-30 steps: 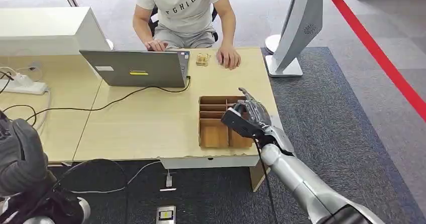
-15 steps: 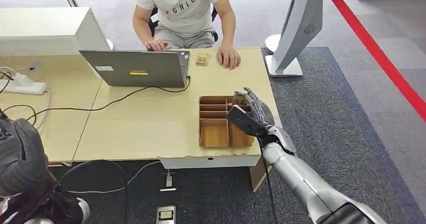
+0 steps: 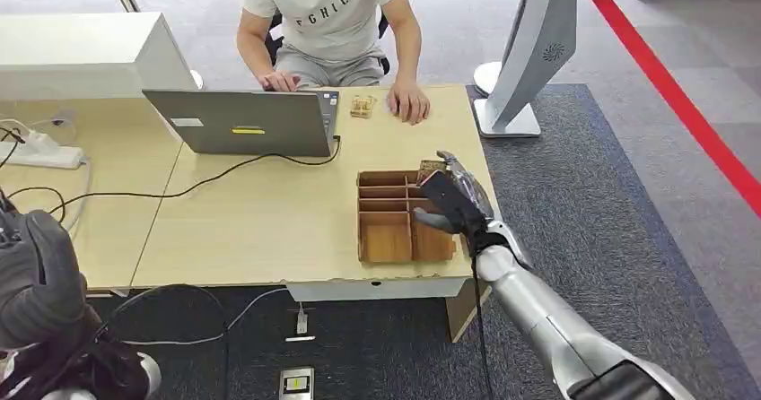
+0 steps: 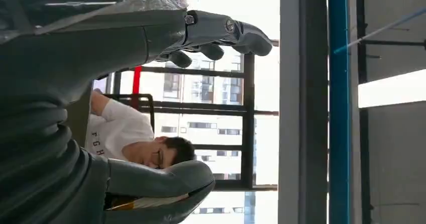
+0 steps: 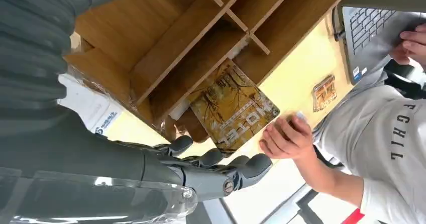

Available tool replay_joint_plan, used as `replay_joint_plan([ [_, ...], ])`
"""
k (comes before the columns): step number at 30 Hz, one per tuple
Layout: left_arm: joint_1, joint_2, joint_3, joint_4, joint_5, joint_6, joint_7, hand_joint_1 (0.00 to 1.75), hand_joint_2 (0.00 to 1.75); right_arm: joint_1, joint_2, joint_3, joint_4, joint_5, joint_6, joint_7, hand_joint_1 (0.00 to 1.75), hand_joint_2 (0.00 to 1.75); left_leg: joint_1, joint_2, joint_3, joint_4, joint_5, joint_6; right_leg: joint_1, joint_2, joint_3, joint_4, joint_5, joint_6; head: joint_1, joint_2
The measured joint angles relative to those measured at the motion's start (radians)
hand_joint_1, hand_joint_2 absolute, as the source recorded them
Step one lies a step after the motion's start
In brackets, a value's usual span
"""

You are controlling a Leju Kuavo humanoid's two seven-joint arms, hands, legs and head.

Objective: Pass the card to the sensor for recognition and then transmit it.

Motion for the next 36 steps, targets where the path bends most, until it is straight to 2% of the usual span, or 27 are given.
replay_joint_plan([
  [11,-0.006,0.0,-0.002,0.0,0.007,0.0,-0.003,0.0,1.75,-0.001,-0.001,-0.006,0.0,-0.047,-0.001,-0.009,0.0,1.75,0.0,0.0,0.0,0.0,0.0,0.0,0.0,0.0,0.0,0.0,0.0,0.0,0.0,0.0],
  [15,-0.014,0.0,-0.004,0.0,0.01,0.0,-0.002,0.0,1.75,-0.006,-0.001,-0.006,0.0,-0.037,-0.019,0.011,0.0,1.75,0.0,0.0,0.0,0.0,0.0,0.0,0.0,0.0,0.0,0.0,0.0,0.0,0.0,0.0],
  [30,-0.047,0.0,-0.016,0.011,0.019,0.0,0.008,0.0,1.75,-0.117,0.03,0.012,0.102,0.102,-0.094,0.05,0.0,1.75,0.0,0.0,0.0,0.0,0.0,0.0,0.0,0.0,0.0,0.0,0.0,0.0,0.0,0.0],
  [36,-0.056,0.0,-0.028,0.019,0.039,0.0,-0.015,0.0,1.75,-0.141,0.048,0.025,0.135,0.145,-0.113,0.06,0.0,1.75,0.0,0.0,0.0,0.0,0.0,0.0,0.0,0.0,0.0,0.0,0.0,0.0,0.0,0.0],
])
